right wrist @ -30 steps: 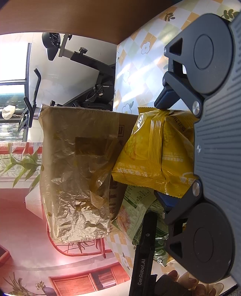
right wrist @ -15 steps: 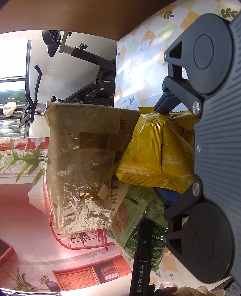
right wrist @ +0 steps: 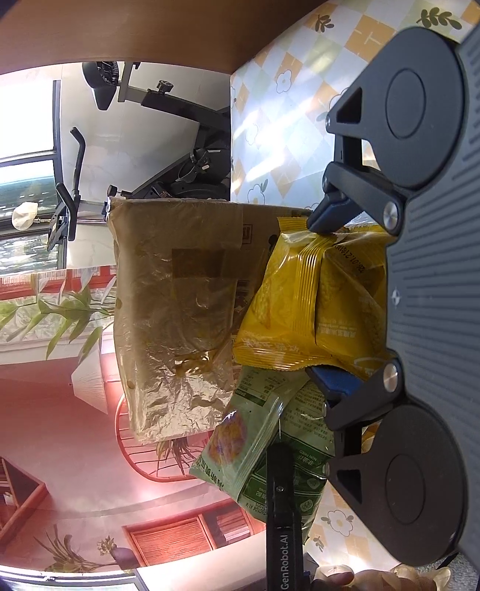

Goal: Organize snacks
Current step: 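Lift both held bags up and carry them over the box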

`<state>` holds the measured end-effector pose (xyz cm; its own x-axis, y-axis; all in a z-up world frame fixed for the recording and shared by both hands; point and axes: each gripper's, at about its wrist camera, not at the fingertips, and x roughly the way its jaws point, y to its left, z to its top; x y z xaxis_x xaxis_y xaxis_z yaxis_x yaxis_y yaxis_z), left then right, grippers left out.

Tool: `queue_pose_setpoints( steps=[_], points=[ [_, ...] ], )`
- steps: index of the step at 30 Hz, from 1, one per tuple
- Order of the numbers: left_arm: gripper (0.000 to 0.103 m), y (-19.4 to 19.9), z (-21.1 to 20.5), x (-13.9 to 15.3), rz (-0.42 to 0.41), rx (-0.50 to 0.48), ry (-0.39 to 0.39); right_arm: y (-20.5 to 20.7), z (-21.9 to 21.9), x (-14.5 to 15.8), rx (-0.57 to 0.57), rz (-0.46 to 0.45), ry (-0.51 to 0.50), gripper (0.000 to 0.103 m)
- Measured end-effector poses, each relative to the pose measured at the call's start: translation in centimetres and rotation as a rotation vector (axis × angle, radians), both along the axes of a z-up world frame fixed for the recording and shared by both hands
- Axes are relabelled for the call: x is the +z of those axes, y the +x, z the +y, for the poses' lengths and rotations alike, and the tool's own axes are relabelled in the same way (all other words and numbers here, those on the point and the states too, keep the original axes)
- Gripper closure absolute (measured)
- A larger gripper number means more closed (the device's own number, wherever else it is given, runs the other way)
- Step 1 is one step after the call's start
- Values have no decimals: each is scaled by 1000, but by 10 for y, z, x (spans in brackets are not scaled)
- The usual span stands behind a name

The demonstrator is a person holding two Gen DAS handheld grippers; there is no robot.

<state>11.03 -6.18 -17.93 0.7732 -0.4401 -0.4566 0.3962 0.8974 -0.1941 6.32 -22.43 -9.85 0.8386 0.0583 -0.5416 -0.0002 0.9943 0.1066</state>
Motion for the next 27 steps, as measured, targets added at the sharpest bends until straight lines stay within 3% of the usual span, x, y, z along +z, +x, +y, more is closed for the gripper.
queue_pose_setpoints(
  steps=[6, 15, 22, 27],
  points=[
    [48, -18, 13, 23, -74, 36, -11, -11, 9, 17, 20, -44, 13, 26],
    [48, -27, 37, 91, -241, 115, -65, -14, 8, 76, 35, -186, 53, 26],
    [48, 6, 20, 155, -347, 63, -52, 27, -4, 132, 57, -282, 67, 26],
    [48, 47, -9, 187, -390, 28, 34, 83, -11, 152, 49, -319, 33, 26]
  ],
)
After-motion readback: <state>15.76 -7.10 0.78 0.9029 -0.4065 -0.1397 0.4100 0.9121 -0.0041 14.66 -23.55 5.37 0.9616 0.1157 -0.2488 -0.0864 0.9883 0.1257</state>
